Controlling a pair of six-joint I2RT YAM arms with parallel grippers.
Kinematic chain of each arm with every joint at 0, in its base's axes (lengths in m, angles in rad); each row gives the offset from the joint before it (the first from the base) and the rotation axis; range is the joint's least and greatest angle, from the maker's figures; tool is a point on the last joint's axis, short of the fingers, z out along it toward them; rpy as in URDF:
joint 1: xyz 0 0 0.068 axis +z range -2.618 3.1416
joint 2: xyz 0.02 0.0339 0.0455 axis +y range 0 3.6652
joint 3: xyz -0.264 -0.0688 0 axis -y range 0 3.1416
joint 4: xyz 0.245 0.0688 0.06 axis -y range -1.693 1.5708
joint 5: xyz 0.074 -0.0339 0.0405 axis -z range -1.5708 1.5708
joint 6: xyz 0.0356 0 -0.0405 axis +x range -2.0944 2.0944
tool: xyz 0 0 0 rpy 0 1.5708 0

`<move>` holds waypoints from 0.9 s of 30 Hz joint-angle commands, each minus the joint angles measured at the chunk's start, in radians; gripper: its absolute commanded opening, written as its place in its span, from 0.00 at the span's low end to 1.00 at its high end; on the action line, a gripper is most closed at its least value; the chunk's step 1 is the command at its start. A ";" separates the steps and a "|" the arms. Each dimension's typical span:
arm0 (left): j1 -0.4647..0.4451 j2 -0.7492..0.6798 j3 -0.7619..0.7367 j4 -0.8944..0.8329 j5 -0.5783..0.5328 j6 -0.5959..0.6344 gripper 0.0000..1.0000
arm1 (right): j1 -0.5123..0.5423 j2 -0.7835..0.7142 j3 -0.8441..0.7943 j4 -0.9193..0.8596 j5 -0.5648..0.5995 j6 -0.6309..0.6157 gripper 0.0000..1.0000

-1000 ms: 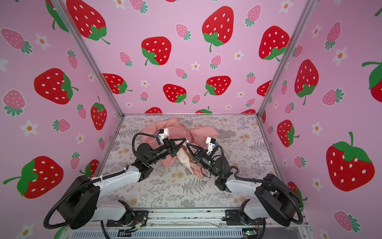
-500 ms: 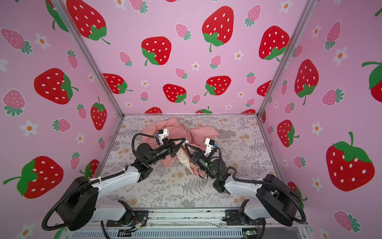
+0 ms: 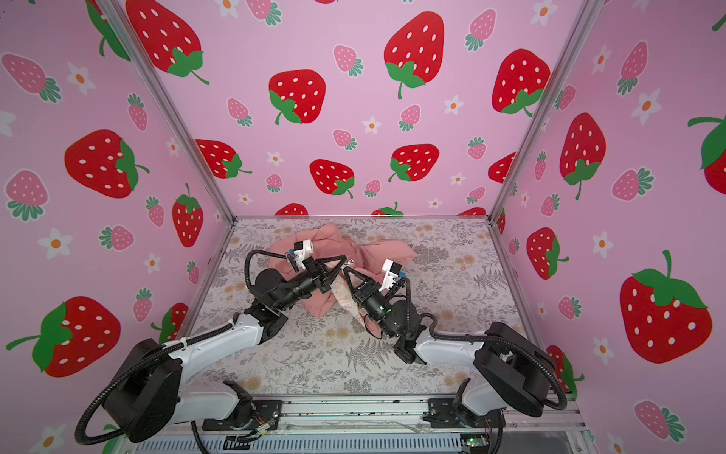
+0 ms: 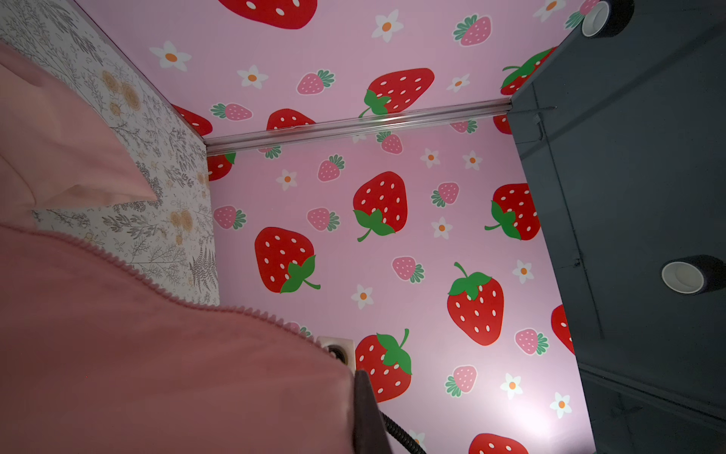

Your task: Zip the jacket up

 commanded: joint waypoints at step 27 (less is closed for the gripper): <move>-0.151 -0.124 0.035 -0.443 -0.232 0.663 0.00 | 0.223 0.138 0.158 0.083 -0.390 0.026 0.00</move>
